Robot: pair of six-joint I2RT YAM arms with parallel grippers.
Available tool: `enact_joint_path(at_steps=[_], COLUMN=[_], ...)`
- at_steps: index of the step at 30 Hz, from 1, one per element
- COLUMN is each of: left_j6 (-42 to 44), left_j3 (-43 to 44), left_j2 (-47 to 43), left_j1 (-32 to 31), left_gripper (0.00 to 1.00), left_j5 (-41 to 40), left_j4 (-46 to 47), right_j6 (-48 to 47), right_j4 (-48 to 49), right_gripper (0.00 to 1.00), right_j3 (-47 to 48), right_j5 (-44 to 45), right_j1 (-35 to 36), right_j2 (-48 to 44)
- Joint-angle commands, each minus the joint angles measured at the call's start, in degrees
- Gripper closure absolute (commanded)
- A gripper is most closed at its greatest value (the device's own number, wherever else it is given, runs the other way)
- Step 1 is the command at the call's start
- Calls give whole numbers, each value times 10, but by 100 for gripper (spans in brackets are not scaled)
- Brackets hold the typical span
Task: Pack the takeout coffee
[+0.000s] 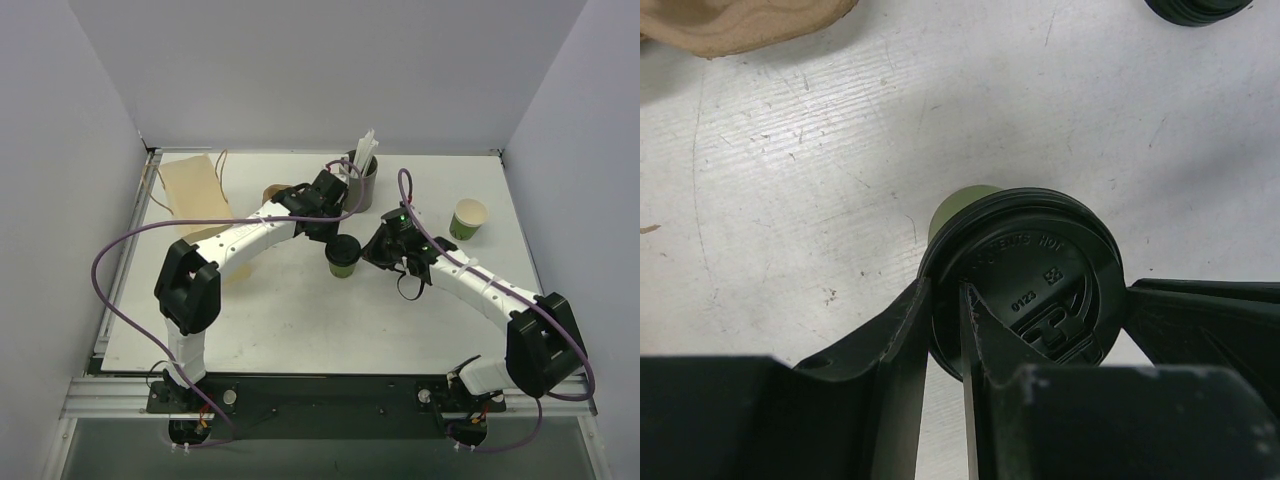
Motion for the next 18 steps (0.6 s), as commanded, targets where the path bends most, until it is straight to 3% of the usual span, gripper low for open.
enact_joint_path(at_steps=[1,6,18], left_j6=[0,9,39], left_j3=[-24,6,79], left_j2=[40,39,42], left_j1=[-10,-4,9], left_gripper=[72,71,63], left_j5=[52,56,85], left_j4=[-75,-85,-104], right_j6=[-24,-31,-34], right_j4=[-139,-169,-196], right_gripper=[84,80,80], right_j3=[-16,50,92], right_j5=[-9,-1,-6], right_j1=[20,16,-6], right_j2=[27,7,-33])
